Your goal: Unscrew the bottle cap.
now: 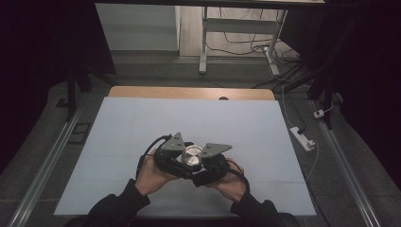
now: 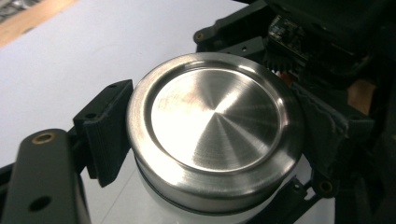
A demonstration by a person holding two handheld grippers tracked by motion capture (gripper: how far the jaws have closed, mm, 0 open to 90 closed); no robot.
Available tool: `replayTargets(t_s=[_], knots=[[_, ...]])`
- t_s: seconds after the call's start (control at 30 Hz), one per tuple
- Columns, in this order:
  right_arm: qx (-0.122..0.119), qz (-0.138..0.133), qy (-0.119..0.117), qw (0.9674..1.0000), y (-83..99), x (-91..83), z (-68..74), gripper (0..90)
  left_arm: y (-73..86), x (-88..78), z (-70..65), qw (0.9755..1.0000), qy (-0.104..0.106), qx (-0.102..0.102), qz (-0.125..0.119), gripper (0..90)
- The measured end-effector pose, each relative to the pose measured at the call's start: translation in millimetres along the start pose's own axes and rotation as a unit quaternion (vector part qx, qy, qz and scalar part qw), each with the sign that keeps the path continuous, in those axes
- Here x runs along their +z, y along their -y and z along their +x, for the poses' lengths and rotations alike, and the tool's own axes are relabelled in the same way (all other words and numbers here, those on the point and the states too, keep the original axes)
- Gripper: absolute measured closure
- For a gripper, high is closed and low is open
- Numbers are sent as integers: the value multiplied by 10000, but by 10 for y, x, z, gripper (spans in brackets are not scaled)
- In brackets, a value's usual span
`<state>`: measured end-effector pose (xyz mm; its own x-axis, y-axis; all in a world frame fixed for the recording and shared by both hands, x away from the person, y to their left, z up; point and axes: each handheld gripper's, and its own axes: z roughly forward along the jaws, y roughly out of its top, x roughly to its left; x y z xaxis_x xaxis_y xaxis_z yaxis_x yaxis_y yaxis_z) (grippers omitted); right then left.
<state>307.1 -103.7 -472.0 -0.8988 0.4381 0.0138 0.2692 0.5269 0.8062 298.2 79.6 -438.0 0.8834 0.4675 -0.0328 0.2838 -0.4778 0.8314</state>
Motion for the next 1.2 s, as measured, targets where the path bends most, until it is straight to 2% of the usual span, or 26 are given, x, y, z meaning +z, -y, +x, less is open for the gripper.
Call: replayTargets(t_s=[0.03,0.13,0.17,0.23,0.33,0.4,0.5,0.6,0.7,0.8,0.87,0.97,1.07,1.2], knots=[[9,-14,12,10000,-2,-2,-3,150,-4,2,2,10000,-3,-30,10,192],[20,-20,34,10000,3,-7,0,150,-3,0,32,9999,161,-16,17,184],[14,-24,11,10000,3,-7,-2,150,-4,-4,49,9997,253,33,-11,175],[12,-27,-29,10000,1,-10,-1,150,-7,-45,83,9989,423,131,-121,100],[-82,-10,-202,9998,2,-13,-3,150,-2,-146,183,9969,699,306,-171,41],[-151,18,-300,9994,4,-7,4,150,20,-205,262,9927,1118,387,-222,33],[-248,41,-528,9983,4,4,16,150,55,-243,314,9859,1543,628,-150,64],[-396,50,-762,9963,-9,-2,57,150,74,-221,294,9796,1785,915,81,93],[-530,63,-952,9940,-17,-2,96,150,90,-197,286,9758,1911,1054,138,147],[-574,107,-979,9935,-13,15,123,150,96,-170,278,9769,1854,1046,186,185],[-551,141,-934,9940,-9,18,117,150,94,-155,264,9791,1744,1031,183,187],[-504,168,-785,9955,-10,18,100,150,72,-109,220,9855,1470,831,151,196],[-389,180,-623,9971,8,26,57,150,45,-50,166,9921,1074,623,199,201],[-202,171,-341,9991,17,28,4,150,35,-3,141,9973,693,225,61,201]])
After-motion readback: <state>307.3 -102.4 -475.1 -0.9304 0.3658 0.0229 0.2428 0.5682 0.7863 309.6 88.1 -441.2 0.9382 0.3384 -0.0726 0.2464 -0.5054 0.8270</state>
